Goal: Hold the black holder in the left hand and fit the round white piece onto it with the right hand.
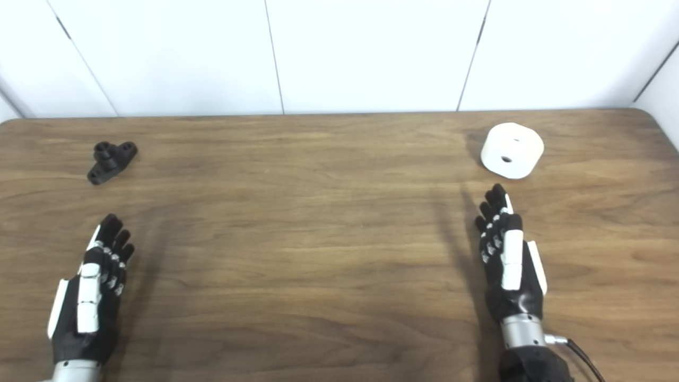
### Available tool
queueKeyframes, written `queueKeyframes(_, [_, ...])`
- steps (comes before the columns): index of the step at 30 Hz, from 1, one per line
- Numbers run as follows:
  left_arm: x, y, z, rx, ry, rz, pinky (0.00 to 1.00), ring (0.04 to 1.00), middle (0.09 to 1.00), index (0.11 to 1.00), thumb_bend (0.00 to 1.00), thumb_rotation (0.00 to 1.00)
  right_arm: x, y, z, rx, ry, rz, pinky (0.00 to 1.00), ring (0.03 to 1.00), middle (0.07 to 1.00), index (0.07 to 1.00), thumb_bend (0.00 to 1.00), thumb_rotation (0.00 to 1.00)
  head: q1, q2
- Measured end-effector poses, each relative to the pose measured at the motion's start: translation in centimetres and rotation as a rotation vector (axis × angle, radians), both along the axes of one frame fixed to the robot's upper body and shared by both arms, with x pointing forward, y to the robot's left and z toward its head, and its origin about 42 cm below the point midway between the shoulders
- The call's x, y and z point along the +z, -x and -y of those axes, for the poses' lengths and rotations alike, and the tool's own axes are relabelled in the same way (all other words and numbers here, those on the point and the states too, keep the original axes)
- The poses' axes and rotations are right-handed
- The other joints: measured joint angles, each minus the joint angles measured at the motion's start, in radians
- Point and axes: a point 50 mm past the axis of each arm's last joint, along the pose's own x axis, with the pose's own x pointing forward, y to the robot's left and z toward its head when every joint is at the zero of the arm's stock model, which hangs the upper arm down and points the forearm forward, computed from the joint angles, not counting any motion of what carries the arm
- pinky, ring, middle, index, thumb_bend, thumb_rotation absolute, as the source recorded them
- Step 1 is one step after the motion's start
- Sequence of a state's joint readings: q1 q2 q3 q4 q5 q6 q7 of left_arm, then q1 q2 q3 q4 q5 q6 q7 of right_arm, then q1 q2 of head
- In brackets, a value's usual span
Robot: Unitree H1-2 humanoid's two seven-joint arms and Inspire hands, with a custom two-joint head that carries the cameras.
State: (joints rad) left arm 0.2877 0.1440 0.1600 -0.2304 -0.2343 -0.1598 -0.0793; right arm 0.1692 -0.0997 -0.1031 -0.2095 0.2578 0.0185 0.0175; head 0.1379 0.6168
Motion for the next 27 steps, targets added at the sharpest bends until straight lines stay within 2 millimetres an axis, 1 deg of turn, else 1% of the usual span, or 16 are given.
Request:
queueKeyframes(1, [0.0, 0.0, 0.1, 0.000, -0.003, 0.004, 1.00, 1.000, 0.998, 0.975, 0.47, 0.92, 0.0, 0.0, 0.1, 0.004, 0.001, 0.002, 1.00, 0.998, 1.000, 1.000, 0.56, 1.00, 0.000, 0.000])
queueKeyframes(6, [-0.1, 0.0, 0.5, -0.004, -0.020, 0.008, 1.00, 0.994, 0.991, 0.969, 0.43, 0.94, -0.2, 0.1, 0.6, 0.021, -0.002, 0.018, 1.00, 1.000, 1.000, 1.000, 0.55, 1.00, 0.043, -0.031])
queueKeyframes(11, [-0.1, 0.0, 0.7, 0.011, -0.030, 0.010, 1.00, 0.990, 0.989, 0.961, 0.42, 0.97, -0.2, 0.1, 0.9, 0.029, -0.007, 0.028, 1.00, 1.000, 1.000, 1.000, 0.53, 1.00, 0.068, -0.040])
queueKeyframes(14, [-0.1, 0.0, 0.9, 0.010, -0.043, 0.012, 1.00, 0.997, 0.992, 0.959, 0.44, 0.95, -0.2, 0.1, 1.0, 0.030, -0.009, 0.028, 1.00, 1.000, 1.000, 1.000, 0.55, 1.00, 0.081, -0.046])
queueKeyframes(15, [-0.1, 0.0, 0.9, 0.010, -0.044, 0.012, 1.00, 0.996, 0.991, 0.958, 0.45, 0.95, -0.2, 0.1, 1.0, 0.031, -0.009, 0.028, 1.00, 1.000, 1.000, 1.000, 0.57, 1.00, 0.094, -0.057])
queueKeyframes(17, [-0.1, 0.0, 1.1, 0.010, -0.049, 0.012, 1.00, 0.996, 0.990, 0.957, 0.45, 0.95, -0.2, 0.1, 1.0, 0.035, -0.007, 0.023, 1.00, 1.000, 1.000, 1.000, 0.58, 1.00, 0.098, -0.058])
queueKeyframes(21, [-0.1, 0.0, 1.4, 0.007, -0.064, 0.020, 1.00, 0.996, 0.987, 0.957, 0.44, 0.97, -0.2, 0.2, 1.3, 0.036, -0.001, 0.016, 1.00, 1.000, 1.000, 1.000, 0.58, 1.00, 0.124, -0.077])
queueKeyframes(23, [-0.1, 0.1, 1.6, 0.005, -0.074, 0.023, 1.00, 0.993, 0.985, 0.956, 0.43, 0.97, -0.3, 0.3, 1.5, 0.036, 0.004, 0.014, 1.00, 1.000, 1.000, 1.000, 0.59, 1.00, 0.131, -0.081])
queueKeyframes(27, [-0.2, 0.1, 1.8, 0.016, -0.091, 0.025, 1.00, 0.990, 0.983, 0.957, 0.38, 0.98, -0.3, 0.4, 1.8, 0.030, -0.001, 0.014, 1.00, 1.000, 1.000, 1.000, 0.60, 1.00, 0.129, -0.088])
